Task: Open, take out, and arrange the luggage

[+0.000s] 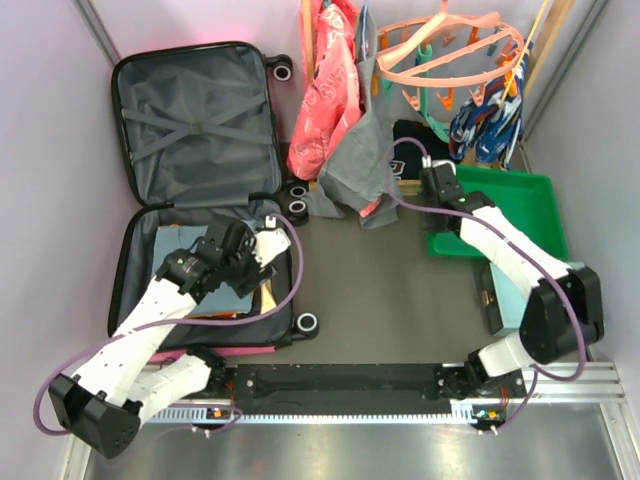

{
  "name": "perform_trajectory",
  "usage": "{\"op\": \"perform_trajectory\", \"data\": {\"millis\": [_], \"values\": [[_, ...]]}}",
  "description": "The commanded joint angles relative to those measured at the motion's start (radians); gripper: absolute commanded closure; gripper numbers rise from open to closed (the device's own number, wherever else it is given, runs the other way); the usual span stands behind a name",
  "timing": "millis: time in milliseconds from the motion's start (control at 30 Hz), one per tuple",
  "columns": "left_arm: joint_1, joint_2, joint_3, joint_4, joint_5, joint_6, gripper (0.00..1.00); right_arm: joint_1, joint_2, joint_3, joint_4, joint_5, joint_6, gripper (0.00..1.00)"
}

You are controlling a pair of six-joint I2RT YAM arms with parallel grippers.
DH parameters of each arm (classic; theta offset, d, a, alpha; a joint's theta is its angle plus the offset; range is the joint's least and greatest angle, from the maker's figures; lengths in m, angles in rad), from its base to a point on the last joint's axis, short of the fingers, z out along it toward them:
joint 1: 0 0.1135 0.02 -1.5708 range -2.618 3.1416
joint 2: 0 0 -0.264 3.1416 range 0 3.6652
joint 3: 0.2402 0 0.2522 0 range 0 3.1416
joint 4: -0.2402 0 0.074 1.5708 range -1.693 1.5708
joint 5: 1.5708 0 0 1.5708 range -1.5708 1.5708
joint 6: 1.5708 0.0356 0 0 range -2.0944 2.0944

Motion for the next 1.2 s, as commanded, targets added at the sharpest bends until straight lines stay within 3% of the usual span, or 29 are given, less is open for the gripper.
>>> {"op": "perform_trajectory", "data": {"millis": [0,167,333,633,900,1167], "values": [[-0.005,-0.042,-0.049,0.021,0.025,-0.018,0.28,0.024,-0.104,0.105,-0.138,0.066,0.013,1.00],[-0.007,-0.059,-0.089,0.035,0.024,-0.020,0.27,0.133,-0.180,0.049,-0.183,0.006,0.096,1.00],[-0.004,-0.070,-0.107,0.048,-0.044,-0.038,0.26,0.366,-0.204,0.001,-0.186,0.026,0.220,1.00],[0.029,-0.090,-0.109,0.131,-0.140,-0.112,0.26,0.684,-0.115,-0.097,-0.022,0.044,0.533,1.00],[0.050,-0.124,-0.110,0.140,-0.139,-0.124,0.25,0.742,0.051,-0.126,0.150,-0.112,0.752,1.00],[0.073,-0.130,-0.130,0.159,-0.160,-0.173,0.25,0.744,0.115,-0.096,0.348,-0.059,0.953,0.91]]}}
